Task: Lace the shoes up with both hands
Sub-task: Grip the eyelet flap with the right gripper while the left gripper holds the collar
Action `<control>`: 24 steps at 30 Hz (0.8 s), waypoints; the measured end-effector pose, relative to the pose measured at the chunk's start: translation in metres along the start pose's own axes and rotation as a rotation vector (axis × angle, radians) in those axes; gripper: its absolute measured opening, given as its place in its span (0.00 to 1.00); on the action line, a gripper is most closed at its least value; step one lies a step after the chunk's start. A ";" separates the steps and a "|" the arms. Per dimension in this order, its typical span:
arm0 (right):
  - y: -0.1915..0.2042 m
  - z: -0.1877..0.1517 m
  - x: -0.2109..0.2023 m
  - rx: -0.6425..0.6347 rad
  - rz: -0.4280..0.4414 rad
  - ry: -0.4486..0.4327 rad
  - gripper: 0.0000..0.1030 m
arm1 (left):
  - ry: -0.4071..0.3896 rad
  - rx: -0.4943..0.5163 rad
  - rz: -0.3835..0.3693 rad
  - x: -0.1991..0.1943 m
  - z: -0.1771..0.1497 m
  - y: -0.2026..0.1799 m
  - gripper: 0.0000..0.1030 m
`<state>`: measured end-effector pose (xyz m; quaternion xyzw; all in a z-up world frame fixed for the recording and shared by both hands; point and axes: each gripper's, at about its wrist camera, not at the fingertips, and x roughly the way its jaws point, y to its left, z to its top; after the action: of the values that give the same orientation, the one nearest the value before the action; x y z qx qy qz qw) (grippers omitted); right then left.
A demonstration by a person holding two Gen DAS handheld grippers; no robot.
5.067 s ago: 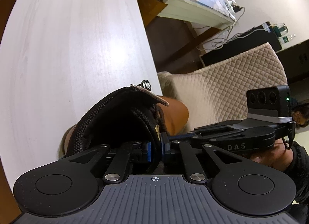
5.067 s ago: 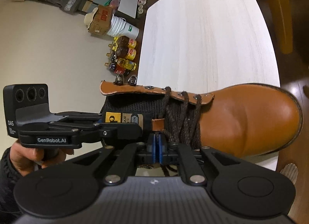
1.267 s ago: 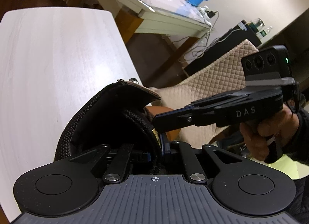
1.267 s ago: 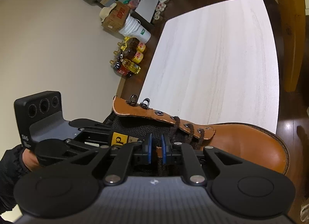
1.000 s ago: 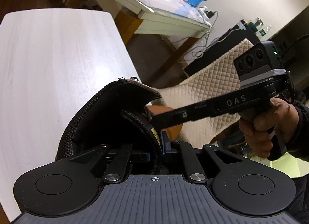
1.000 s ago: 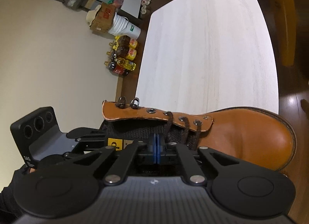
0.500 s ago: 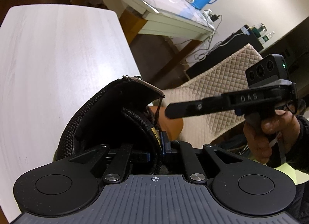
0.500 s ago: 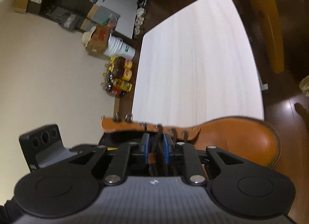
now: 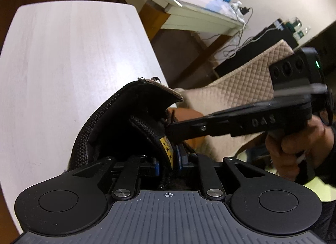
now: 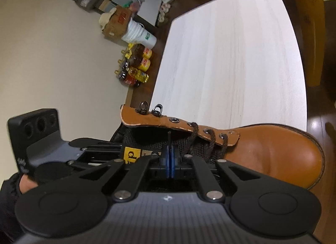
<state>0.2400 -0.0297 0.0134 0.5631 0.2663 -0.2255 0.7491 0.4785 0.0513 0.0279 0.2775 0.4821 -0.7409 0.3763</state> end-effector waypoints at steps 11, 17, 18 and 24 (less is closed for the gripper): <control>-0.004 0.034 0.017 -0.002 -0.015 0.116 0.03 | -0.020 -0.009 -0.006 -0.001 -0.002 0.004 0.20; 0.004 0.024 0.020 -0.063 -0.039 0.102 0.03 | -0.011 0.003 -0.009 0.001 -0.003 0.002 0.20; 0.005 0.025 0.021 -0.072 -0.046 0.112 0.03 | -0.008 0.003 -0.010 0.001 -0.003 0.002 0.20; 0.012 0.035 0.027 -0.127 -0.067 0.183 0.03 | -0.001 0.003 -0.010 0.000 -0.002 0.002 0.20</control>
<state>0.2736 -0.0617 0.0122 0.5234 0.3662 -0.1808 0.7479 0.4799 0.0531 0.0260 0.2751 0.4824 -0.7436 0.3724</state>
